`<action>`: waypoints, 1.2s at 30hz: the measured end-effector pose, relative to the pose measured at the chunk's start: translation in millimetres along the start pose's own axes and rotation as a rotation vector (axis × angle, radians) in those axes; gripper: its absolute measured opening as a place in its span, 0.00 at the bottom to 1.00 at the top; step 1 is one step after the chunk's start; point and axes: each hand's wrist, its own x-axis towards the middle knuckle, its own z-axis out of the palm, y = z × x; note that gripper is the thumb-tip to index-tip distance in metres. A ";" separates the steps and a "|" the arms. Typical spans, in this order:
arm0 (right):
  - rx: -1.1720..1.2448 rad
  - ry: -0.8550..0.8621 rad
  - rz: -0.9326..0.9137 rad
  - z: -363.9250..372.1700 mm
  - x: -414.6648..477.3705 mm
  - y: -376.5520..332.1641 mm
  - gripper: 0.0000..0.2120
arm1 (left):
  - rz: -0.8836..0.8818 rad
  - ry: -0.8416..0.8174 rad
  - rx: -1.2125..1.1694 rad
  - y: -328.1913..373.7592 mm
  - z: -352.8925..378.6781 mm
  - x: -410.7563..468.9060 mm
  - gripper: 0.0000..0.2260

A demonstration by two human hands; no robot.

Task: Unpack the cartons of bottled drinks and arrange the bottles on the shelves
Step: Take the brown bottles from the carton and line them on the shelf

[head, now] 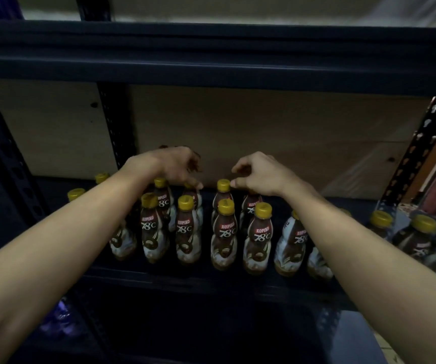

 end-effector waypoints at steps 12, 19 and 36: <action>0.039 -0.030 0.025 22.5 12.8 -10.0 0.08 | 0.019 0.043 0.049 -6.5 8.4 -11.3 0.10; 0.082 -0.022 0.043 25.6 14.0 -10.1 0.06 | -0.005 0.124 0.104 -3.5 13.2 -12.8 0.12; 0.056 0.165 0.011 -11.5 -43.0 2.3 0.17 | 0.030 0.247 -0.203 11.3 9.9 -22.2 0.30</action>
